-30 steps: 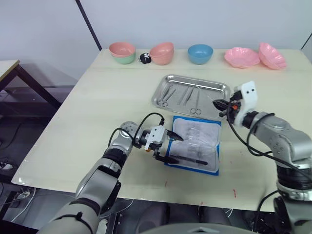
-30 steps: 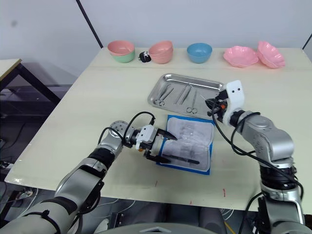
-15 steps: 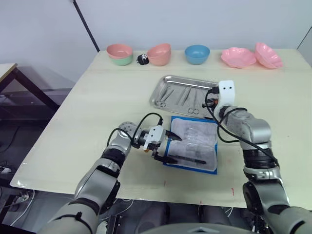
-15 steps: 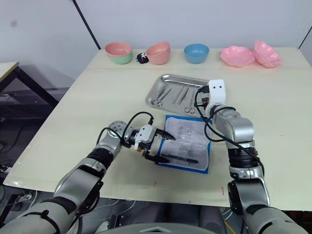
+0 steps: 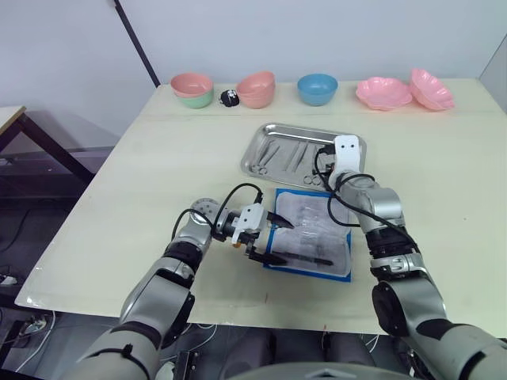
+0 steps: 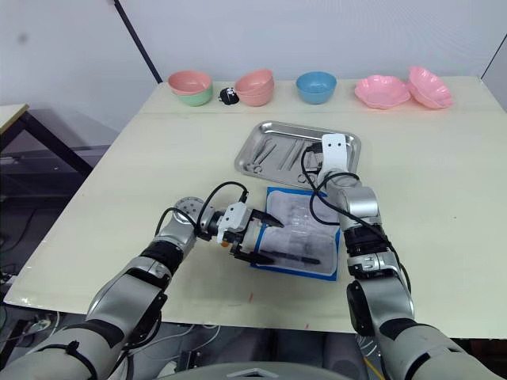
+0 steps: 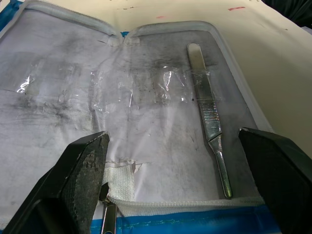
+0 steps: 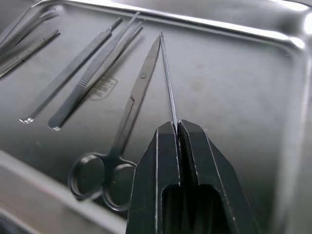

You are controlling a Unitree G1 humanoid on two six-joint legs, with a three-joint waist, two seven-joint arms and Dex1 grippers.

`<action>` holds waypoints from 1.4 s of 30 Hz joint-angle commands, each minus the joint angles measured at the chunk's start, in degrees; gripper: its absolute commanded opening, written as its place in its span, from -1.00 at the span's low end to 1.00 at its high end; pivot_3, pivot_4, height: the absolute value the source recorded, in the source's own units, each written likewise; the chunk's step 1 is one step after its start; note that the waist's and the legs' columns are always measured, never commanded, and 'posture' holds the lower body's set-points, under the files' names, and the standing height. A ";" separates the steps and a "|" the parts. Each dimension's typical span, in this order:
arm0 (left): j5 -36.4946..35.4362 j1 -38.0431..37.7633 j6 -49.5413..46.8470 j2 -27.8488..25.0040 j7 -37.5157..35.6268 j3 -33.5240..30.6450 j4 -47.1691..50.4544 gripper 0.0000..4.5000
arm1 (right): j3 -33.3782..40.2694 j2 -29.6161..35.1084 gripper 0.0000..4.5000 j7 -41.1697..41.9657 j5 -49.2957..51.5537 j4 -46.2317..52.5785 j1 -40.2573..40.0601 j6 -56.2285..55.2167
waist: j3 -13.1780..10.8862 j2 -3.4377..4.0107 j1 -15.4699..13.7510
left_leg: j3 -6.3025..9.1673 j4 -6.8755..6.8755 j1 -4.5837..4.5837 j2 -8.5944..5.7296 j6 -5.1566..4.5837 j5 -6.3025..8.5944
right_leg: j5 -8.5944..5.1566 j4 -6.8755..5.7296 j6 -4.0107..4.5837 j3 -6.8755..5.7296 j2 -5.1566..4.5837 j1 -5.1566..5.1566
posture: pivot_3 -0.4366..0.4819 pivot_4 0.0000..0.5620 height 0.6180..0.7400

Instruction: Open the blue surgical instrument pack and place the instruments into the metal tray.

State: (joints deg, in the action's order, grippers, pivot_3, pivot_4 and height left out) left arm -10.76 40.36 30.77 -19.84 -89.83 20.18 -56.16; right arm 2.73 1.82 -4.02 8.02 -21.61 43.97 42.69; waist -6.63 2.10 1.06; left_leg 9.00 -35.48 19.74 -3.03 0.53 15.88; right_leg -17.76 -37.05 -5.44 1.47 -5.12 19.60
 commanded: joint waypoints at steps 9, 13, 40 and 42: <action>7.45 -5.66 -1.34 1.26 -2.66 4.26 -7.29 1.00 | -0.21 0.75 0.65 3.31 -0.87 2.34 0.40 -2.20 | 0.03 0.05 0.05 | 0.00 0.00 0.00 0.00 -0.01 -0.01 | 0.00 -0.01 0.00 0.01 0.00 0.00 | -0.05 -0.47 1.00; 7.60 -5.70 -1.35 1.46 -2.67 4.22 -7.26 1.00 | -1.61 2.99 0.93 7.37 -0.74 7.70 -1.07 -2.51 | 0.03 0.04 0.00 | 0.01 -0.01 0.01 -0.01 -0.01 -0.01 | 0.00 0.00 0.00 0.00 0.00 0.00 | -0.05 -0.47 1.00; 4.18 -6.67 -0.28 0.03 -2.67 9.69 -4.76 1.00 | 2.83 29.36 0.93 49.21 17.31 48.44 -36.58 -17.19 | -0.17 -0.38 -0.26 | -0.02 0.02 0.07 -0.04 -0.02 0.01 | -0.16 0.25 -0.28 -0.03 -0.03 -0.08 | -0.05 -0.47 1.00; 3.79 -6.76 -0.18 -0.23 -2.67 10.46 -4.36 1.00 | 5.89 32.16 0.93 53.66 20.34 49.59 -39.39 -19.03 | -0.18 -0.40 -0.30 | -0.01 0.04 0.08 -0.03 -0.02 0.01 | -0.16 0.25 -0.28 -0.04 -0.03 -0.08 | -0.05 -0.47 1.00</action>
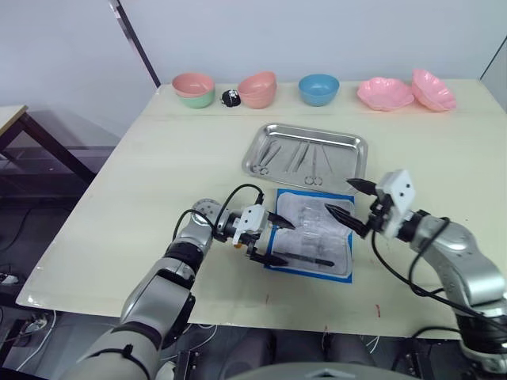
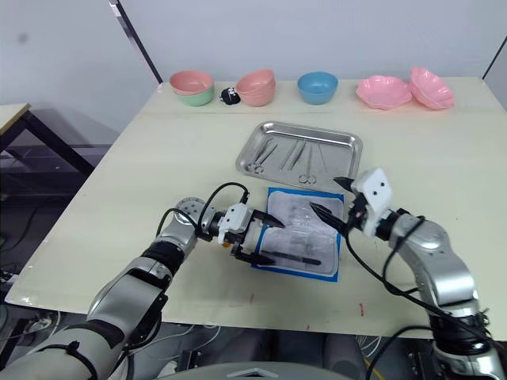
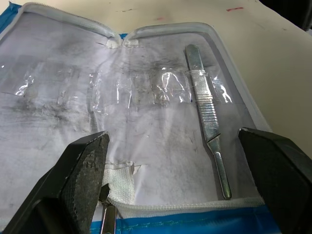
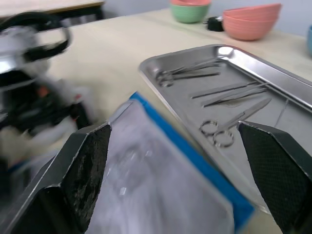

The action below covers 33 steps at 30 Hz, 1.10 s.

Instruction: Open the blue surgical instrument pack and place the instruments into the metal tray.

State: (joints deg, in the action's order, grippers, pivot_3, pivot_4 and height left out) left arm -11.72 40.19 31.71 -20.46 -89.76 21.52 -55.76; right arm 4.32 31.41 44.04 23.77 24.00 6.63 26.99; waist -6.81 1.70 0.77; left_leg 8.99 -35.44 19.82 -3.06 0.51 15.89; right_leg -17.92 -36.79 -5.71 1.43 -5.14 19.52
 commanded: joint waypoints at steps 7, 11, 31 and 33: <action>3.48 -6.65 -0.84 -0.54 -2.74 11.41 -3.84 1.00 | 14.60 11.29 0.93 20.96 12.92 5.10 -10.15 -8.73 | -0.05 -0.09 -0.13 | -0.11 0.02 0.05 0.02 -0.01 0.02 | 0.00 0.10 0.01 0.01 -0.02 0.00 | -0.05 -0.47 1.00; 2.57 -6.70 -0.12 -0.90 -2.74 12.15 -3.55 1.00 | 20.82 16.19 0.93 27.96 18.32 4.60 -12.71 -8.33 | -0.06 -0.12 -0.07 | -0.43 0.03 0.05 0.06 -0.02 0.02 | 0.00 0.12 0.01 0.03 -0.01 -0.01 | -0.05 -0.47 1.00; 0.36 -6.17 0.72 -1.74 -2.74 14.67 -3.82 1.00 | 18.21 18.54 0.93 29.09 13.19 6.36 -14.23 -11.30 | -0.11 -0.21 -0.21 | -0.60 0.05 0.08 0.11 -0.07 0.08 | 0.00 0.30 0.02 0.08 -0.01 -0.01 | -0.05 -0.47 1.00; 0.44 -6.28 0.71 -1.82 -2.74 14.73 -3.75 1.00 | 12.52 17.77 0.93 24.63 7.61 7.47 -13.42 -11.50 | -0.11 -0.21 -0.25 | -0.60 0.06 0.06 0.14 -0.07 0.08 | -0.01 0.30 0.01 0.01 -0.01 0.00 | -0.05 -0.47 1.00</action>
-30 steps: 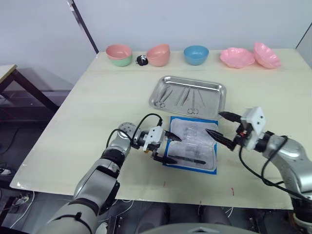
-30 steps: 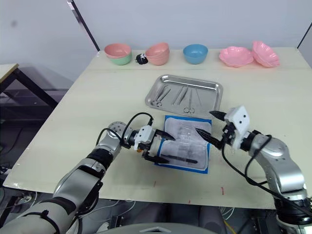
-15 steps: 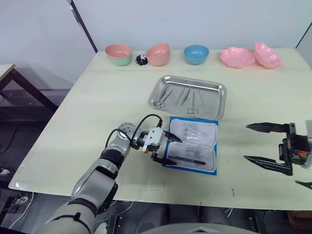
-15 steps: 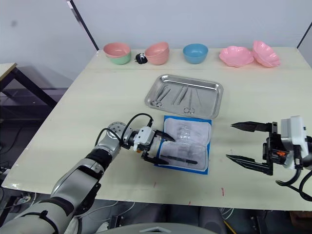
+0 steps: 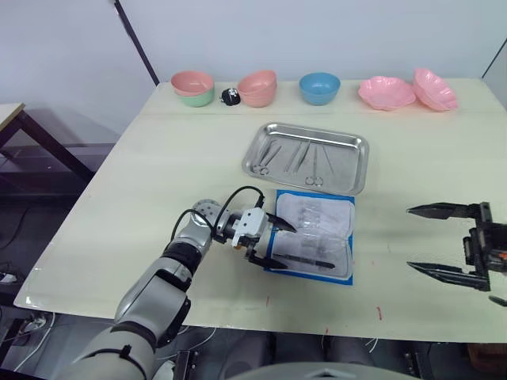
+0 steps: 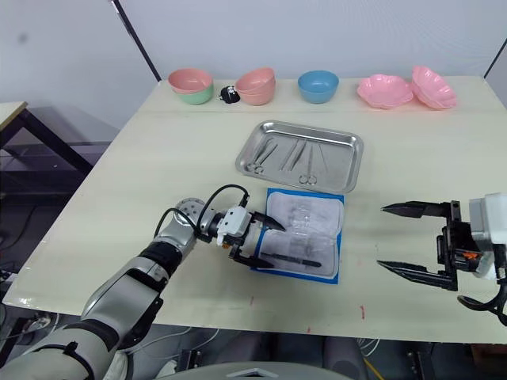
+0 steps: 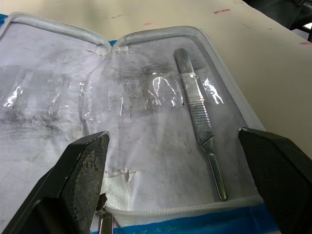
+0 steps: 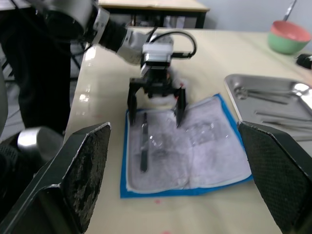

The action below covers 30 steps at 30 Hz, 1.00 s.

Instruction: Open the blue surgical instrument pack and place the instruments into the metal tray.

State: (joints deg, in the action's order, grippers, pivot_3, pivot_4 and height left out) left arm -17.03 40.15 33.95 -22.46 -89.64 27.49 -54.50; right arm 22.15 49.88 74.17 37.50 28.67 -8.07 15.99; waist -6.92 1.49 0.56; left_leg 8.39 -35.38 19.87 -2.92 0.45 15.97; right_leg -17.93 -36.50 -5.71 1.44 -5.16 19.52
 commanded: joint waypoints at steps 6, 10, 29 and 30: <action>5.99 -6.27 -1.52 0.07 -2.86 8.86 -5.02 1.00 | -19.57 -4.32 0.93 -14.04 -18.24 0.34 6.27 -0.94 | 0.02 -0.06 0.07 | 0.01 -0.01 -0.05 0.01 0.00 0.00 | 0.00 0.00 -0.01 -0.08 -0.04 0.02 | -0.05 -0.47 1.00; 6.15 -6.27 -1.49 0.02 -2.86 8.67 -5.08 1.00 | -26.49 -6.89 0.93 -16.48 -23.25 -2.38 8.64 -1.50 | 0.02 -0.07 -0.03 | 0.02 -0.01 -0.06 0.01 0.00 0.00 | 0.01 -0.01 0.00 -0.36 -0.10 0.02 | -0.05 -0.47 1.00; 6.59 -6.49 -1.58 0.06 -2.86 8.19 -5.17 1.00 | -34.81 -10.03 0.93 -18.66 -30.35 -10.78 11.26 -4.25 | 0.05 -0.11 0.13 | -0.70 -0.25 -0.16 0.00 -0.41 0.20 | 0.05 -0.26 0.74 -2.19 -0.13 0.01 | -0.05 -0.47 1.00; 6.62 -6.48 -1.55 0.05 -2.86 8.19 -5.19 1.00 | -34.96 -10.09 0.93 -18.72 -30.48 -10.91 11.33 -4.28 | 0.05 -0.10 0.13 | -0.70 -0.25 -0.16 0.00 -0.41 0.20 | 0.05 -0.26 0.74 -2.19 -0.13 0.01 | -0.05 -0.47 1.00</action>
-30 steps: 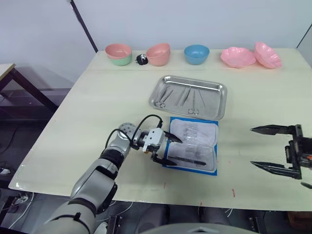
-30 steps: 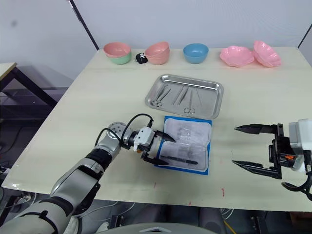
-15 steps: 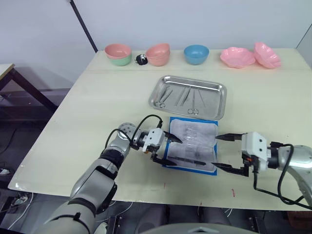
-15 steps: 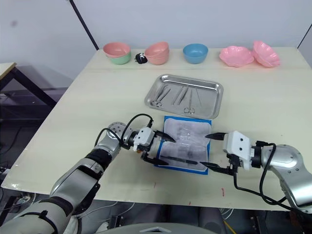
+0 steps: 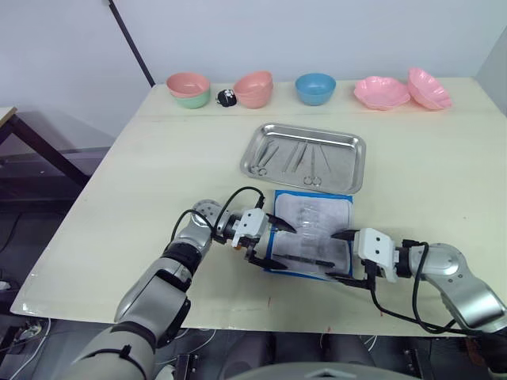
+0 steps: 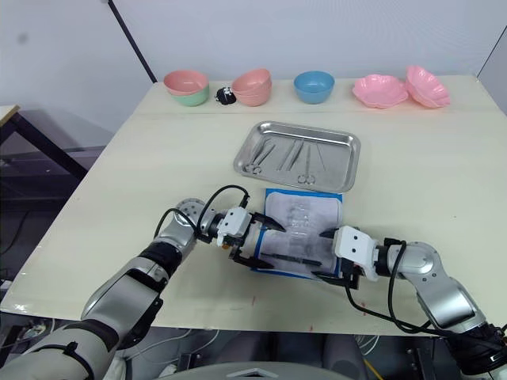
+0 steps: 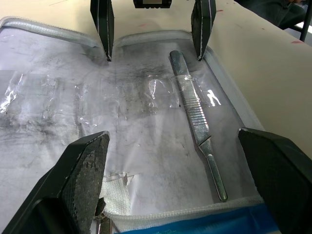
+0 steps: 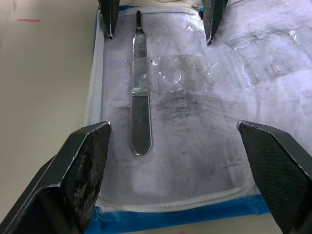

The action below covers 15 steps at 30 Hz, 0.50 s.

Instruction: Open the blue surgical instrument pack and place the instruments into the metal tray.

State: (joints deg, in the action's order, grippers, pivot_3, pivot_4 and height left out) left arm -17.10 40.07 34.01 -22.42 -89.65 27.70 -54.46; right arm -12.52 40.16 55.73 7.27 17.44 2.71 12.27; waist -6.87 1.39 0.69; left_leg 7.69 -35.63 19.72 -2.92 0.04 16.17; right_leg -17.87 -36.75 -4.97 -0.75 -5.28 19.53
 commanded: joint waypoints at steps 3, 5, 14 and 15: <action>6.77 -6.41 -1.55 0.01 -2.85 7.96 -5.31 1.00 | -0.75 -0.73 0.93 -0.47 -0.61 -0.12 0.87 -0.56 | 0.00 0.00 0.00 | -0.03 0.00 -0.01 0.00 -0.01 0.01 | 0.00 -0.01 0.01 -0.05 0.00 0.00 | -0.05 -0.47 1.00; 6.79 -6.43 -1.51 0.01 -2.85 7.93 -5.32 1.00 | -0.87 -1.06 0.93 -0.57 -0.43 -0.15 1.06 -0.03 | 0.00 -0.01 0.01 | -0.08 -0.02 -0.01 0.00 -0.02 0.01 | 0.01 -0.02 0.02 -0.07 0.00 -0.01 | -0.05 -0.47 1.00; 6.97 -6.31 -1.44 -0.01 -2.85 7.74 -5.55 1.00 | -2.32 1.14 -0.44 1.13 -1.70 -0.66 0.62 2.26 | 0.01 -0.01 0.04 | -0.49 -0.34 0.00 0.00 -0.37 0.22 | 0.13 -0.03 0.29 -0.24 0.02 0.00 | -0.05 -0.47 1.00; 6.98 -6.30 -1.44 -0.01 -2.85 7.73 -5.56 1.00 | -2.50 1.50 -0.62 1.23 -1.87 -0.73 0.52 2.23 | 0.01 -0.02 0.05 | -0.57 -0.39 0.00 0.00 -0.42 0.24 | 0.14 -0.03 0.32 -0.26 0.02 0.00 | -0.05 -0.47 1.00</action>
State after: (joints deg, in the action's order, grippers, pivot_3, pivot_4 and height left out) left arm -17.08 40.04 34.02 -22.29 -89.65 27.70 -54.46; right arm -14.67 40.59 56.90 6.93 17.10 3.36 13.57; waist -6.86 1.37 0.74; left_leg 7.04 -36.06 19.72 -2.92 -0.44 16.45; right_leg -17.73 -36.79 -4.63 -1.06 -5.26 19.52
